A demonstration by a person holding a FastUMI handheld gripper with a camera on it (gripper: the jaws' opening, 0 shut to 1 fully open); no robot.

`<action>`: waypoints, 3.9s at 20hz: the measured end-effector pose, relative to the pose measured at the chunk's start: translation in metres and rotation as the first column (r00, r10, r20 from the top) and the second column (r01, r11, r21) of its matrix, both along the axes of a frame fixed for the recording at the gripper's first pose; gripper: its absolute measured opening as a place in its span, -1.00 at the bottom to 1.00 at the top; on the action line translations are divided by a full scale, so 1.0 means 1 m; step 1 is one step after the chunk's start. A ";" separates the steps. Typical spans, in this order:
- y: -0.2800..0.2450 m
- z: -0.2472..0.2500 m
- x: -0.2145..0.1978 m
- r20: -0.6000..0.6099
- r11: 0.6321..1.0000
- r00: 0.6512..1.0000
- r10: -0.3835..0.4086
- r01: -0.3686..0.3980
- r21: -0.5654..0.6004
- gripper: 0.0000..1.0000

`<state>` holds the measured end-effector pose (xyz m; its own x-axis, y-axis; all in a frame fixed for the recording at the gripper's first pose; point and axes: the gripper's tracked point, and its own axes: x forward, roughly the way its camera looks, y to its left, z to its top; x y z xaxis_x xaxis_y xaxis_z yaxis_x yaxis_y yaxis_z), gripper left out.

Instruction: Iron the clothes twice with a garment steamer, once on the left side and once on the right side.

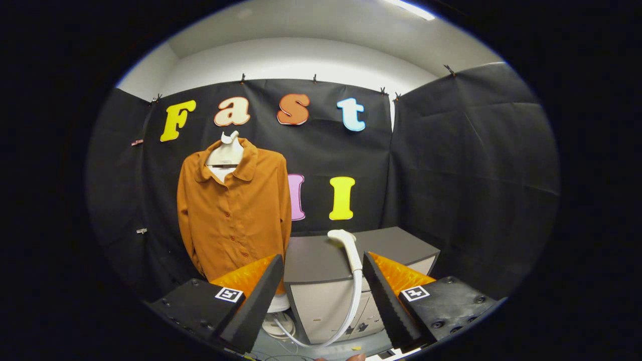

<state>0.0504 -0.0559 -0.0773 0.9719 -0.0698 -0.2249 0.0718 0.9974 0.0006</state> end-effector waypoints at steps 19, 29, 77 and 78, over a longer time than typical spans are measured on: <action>-0.093 -0.202 0.204 -0.417 0.999 0.909 0.016 0.002 0.042 0.72; -0.098 -0.208 0.205 -0.345 0.997 0.938 0.040 -0.015 0.074 -0.44; 0.202 -0.118 0.204 -0.018 0.970 0.976 0.215 -0.212 0.116 -0.44; 0.201 -0.126 0.205 -0.032 0.973 0.977 0.211 -0.206 0.105 -0.44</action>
